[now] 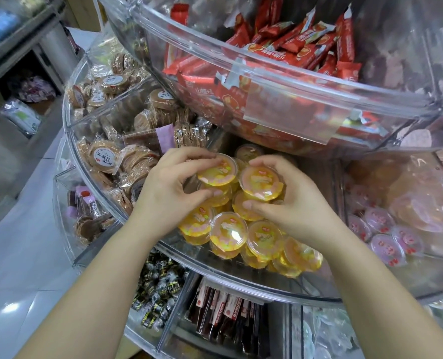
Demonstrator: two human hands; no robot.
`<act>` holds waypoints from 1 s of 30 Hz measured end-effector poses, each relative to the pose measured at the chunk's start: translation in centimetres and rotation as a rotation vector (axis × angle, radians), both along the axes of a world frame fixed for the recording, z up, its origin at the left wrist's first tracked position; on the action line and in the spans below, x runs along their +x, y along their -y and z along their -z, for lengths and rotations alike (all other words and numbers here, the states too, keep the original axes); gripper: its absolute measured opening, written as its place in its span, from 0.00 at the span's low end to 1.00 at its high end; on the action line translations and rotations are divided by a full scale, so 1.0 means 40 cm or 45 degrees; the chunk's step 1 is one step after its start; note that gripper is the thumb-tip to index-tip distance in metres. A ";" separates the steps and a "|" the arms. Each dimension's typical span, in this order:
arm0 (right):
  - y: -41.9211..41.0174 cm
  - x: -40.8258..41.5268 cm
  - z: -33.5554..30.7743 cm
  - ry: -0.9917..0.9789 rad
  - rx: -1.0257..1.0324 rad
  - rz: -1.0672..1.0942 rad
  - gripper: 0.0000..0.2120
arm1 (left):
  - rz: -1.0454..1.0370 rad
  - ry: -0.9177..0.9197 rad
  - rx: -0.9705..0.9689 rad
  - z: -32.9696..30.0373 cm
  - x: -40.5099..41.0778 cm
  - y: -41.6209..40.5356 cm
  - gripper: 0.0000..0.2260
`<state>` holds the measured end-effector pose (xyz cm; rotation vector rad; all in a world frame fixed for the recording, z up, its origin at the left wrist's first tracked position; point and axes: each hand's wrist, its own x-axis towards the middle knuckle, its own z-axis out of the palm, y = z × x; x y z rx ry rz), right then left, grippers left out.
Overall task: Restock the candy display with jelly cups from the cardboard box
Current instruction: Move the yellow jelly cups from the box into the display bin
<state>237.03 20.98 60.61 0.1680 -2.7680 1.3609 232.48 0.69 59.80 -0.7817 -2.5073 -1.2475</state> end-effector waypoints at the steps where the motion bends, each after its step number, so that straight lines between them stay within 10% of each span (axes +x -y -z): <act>1: -0.002 0.003 0.004 0.003 -0.007 0.006 0.27 | -0.007 0.002 -0.006 0.000 -0.002 0.001 0.19; 22: 0.011 0.039 0.013 0.004 -0.101 0.151 0.45 | -0.058 0.040 0.039 -0.002 0.020 0.018 0.24; 30: 0.156 0.164 -0.084 -0.625 0.132 0.106 0.17 | -0.267 0.053 0.312 0.001 0.185 0.147 0.14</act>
